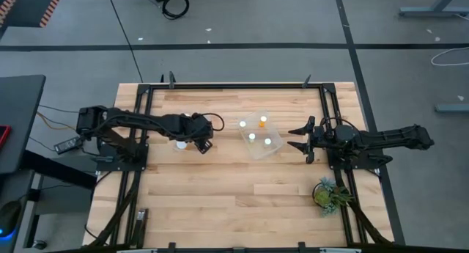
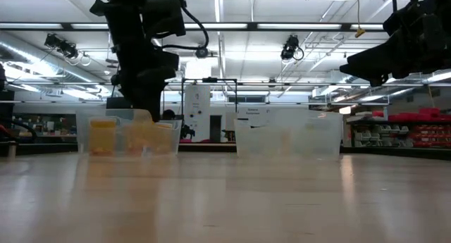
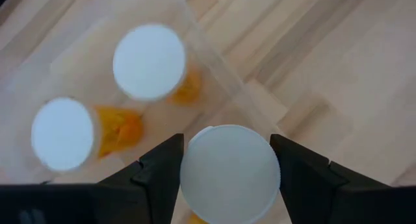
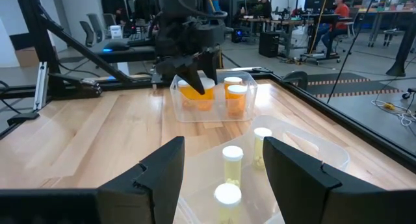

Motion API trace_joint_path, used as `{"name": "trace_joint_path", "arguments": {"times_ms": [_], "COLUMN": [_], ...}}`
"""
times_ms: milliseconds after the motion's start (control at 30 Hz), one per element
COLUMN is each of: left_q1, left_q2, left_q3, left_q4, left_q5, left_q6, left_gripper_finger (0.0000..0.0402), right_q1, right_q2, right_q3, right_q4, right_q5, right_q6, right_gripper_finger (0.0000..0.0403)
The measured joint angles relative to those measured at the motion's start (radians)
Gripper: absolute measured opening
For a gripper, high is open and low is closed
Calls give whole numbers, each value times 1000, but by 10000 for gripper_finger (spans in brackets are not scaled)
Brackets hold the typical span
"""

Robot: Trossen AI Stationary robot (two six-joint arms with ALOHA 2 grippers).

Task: Pick and place medicine bottles into bin by pill shape (circle, oval)
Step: Put the large orange pill bottle into the left transparent bin

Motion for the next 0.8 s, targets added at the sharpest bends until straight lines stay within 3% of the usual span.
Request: {"name": "trace_joint_path", "arguments": {"times_ms": [567,800], "left_q1": [-16,-16], "left_q2": [55,55], "left_q3": [0,0], "left_q4": [29,27], "left_q5": [-19,-15], "left_q6": [9,31], "left_gripper_finger": [224,256], "right_q1": [0,0], "right_q2": [0,0], "right_q3": [0,0], "right_q4": [-1,-1], "right_q5": [0,0], "right_q6": [0,0], "right_gripper_finger": [216,216]}}
